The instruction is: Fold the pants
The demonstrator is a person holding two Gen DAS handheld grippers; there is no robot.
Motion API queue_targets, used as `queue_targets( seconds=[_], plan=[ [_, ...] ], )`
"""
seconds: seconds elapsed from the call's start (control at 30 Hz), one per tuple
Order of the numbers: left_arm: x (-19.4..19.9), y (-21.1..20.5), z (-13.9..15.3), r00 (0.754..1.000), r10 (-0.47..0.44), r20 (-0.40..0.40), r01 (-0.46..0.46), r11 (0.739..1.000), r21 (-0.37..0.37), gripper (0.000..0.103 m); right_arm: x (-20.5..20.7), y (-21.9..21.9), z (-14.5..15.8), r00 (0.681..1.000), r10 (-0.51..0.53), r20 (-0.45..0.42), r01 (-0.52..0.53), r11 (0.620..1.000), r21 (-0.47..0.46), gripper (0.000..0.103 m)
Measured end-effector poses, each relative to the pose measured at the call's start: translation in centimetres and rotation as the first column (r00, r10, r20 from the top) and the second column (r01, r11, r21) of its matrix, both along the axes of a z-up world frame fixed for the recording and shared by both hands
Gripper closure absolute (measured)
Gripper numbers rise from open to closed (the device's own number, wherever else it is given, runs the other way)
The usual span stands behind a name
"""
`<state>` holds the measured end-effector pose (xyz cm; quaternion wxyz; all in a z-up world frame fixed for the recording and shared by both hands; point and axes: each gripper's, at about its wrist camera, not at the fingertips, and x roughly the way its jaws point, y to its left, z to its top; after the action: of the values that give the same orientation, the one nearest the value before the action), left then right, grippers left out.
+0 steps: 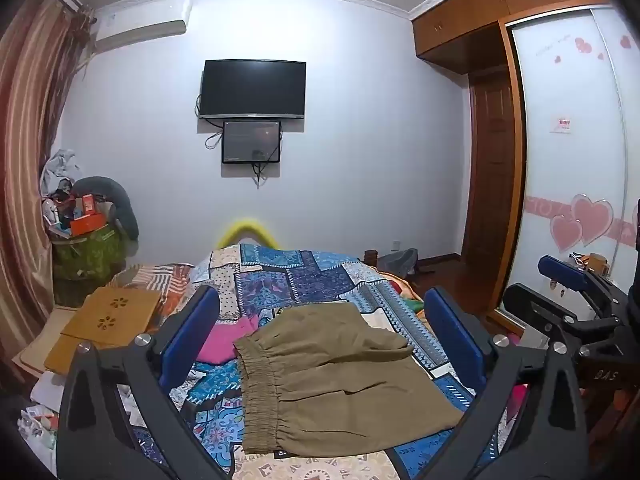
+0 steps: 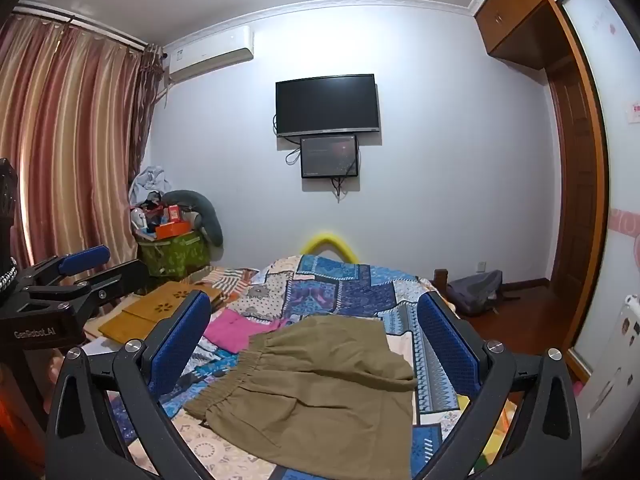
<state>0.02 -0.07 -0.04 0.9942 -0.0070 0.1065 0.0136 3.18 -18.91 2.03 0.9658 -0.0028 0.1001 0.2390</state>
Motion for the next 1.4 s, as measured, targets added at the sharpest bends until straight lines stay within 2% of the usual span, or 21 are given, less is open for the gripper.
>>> queue_targets(
  seconds=[0.1,0.17,0.27,1.4],
  plan=[
    [0.39,-0.61,-0.18,1.000,-0.009,-0.013,0.009,1.000,0.015,0.000,0.04,0.03,0.01,1.000,0.001,-0.001,-0.001,1.000,-0.004,0.000],
    [0.61,0.07,-0.24,1.000,-0.014,-0.017,0.014,1.000,-0.018,0.000,0.05,0.03,0.01,1.000,0.000,-0.002,0.000,1.000,-0.005,0.000],
    [0.49,0.38,-0.39,1.000,-0.011,-0.010,0.010,1.000,-0.025,0.000,0.08,0.04,0.02,1.000,0.000,-0.002,0.000,1.000,-0.005,0.000],
    [0.73,-0.30,-0.47,1.000,-0.018,-0.013,0.018,1.000,-0.002,0.000,0.23,-0.26,0.11,1.000,-0.018,-0.018,0.017,1.000,-0.006,0.000]
  ],
)
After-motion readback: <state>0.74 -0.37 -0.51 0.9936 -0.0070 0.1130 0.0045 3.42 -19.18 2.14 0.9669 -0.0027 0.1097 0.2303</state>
